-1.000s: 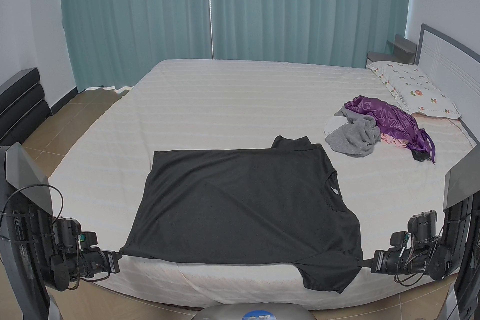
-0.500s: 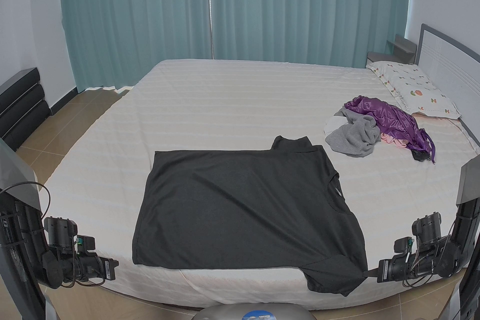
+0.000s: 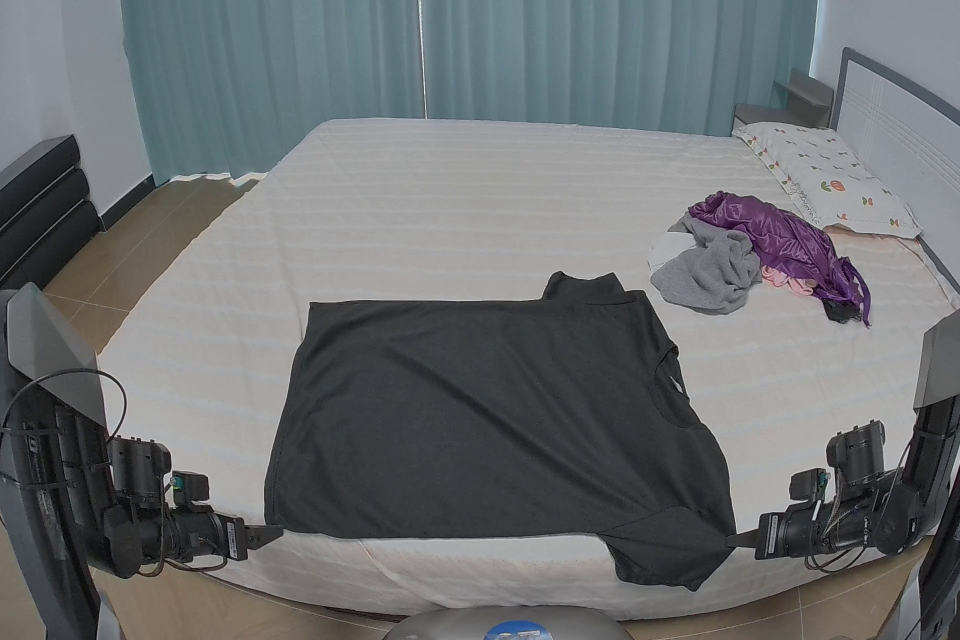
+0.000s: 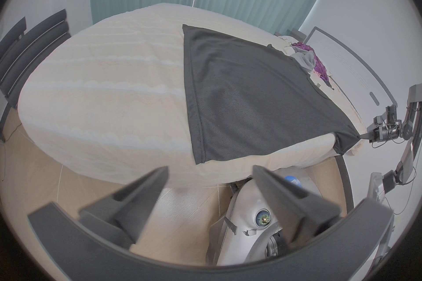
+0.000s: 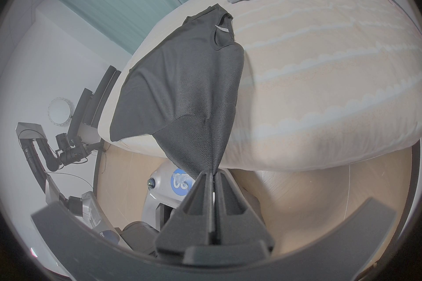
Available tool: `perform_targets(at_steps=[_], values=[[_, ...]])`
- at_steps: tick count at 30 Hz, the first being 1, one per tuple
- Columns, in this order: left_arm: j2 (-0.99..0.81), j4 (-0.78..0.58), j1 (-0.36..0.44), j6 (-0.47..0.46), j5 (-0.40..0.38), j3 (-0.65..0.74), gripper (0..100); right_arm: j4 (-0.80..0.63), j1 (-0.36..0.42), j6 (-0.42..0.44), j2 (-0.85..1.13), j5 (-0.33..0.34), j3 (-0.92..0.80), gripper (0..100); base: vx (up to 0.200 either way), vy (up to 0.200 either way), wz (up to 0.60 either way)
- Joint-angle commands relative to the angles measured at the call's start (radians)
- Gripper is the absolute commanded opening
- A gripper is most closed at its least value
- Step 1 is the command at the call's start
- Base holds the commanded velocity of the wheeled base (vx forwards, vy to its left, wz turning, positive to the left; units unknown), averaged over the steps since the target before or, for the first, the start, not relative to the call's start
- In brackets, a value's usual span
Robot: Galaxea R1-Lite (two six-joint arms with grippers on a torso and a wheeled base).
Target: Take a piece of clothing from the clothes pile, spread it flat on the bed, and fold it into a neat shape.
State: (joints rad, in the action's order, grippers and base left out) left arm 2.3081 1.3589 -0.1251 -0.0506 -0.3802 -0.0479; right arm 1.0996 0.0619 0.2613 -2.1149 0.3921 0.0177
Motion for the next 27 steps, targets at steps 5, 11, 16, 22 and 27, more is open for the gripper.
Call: perform_targets(at_steps=[5,11,16,22,27], values=[[0.109,0.022,0.104,0.0,0.011,-0.083,100,0.009,0.003,0.001,-0.014,0.002,-0.018,0,0.0,0.0,0.0],[0.125,0.022,0.125,-0.008,0.021,-0.109,100,0.009,0.003,0.001,-0.014,0.002,-0.018,0,0.0,0.0,0.0],[0.137,0.023,0.136,-0.012,0.073,-0.115,100,0.009,0.004,0.001,-0.011,0.013,-0.018,0,0.0,0.0,0.0],[0.143,0.026,0.14,-0.014,0.08,-0.122,100,0.011,0.004,0.001,-0.011,0.013,-0.018,0,0.0,0.0,0.0],[0.145,0.025,0.142,-0.014,0.096,-0.129,0,0.013,0.004,0.003,-0.011,0.014,-0.018,0,0.0,0.0,0.0]])
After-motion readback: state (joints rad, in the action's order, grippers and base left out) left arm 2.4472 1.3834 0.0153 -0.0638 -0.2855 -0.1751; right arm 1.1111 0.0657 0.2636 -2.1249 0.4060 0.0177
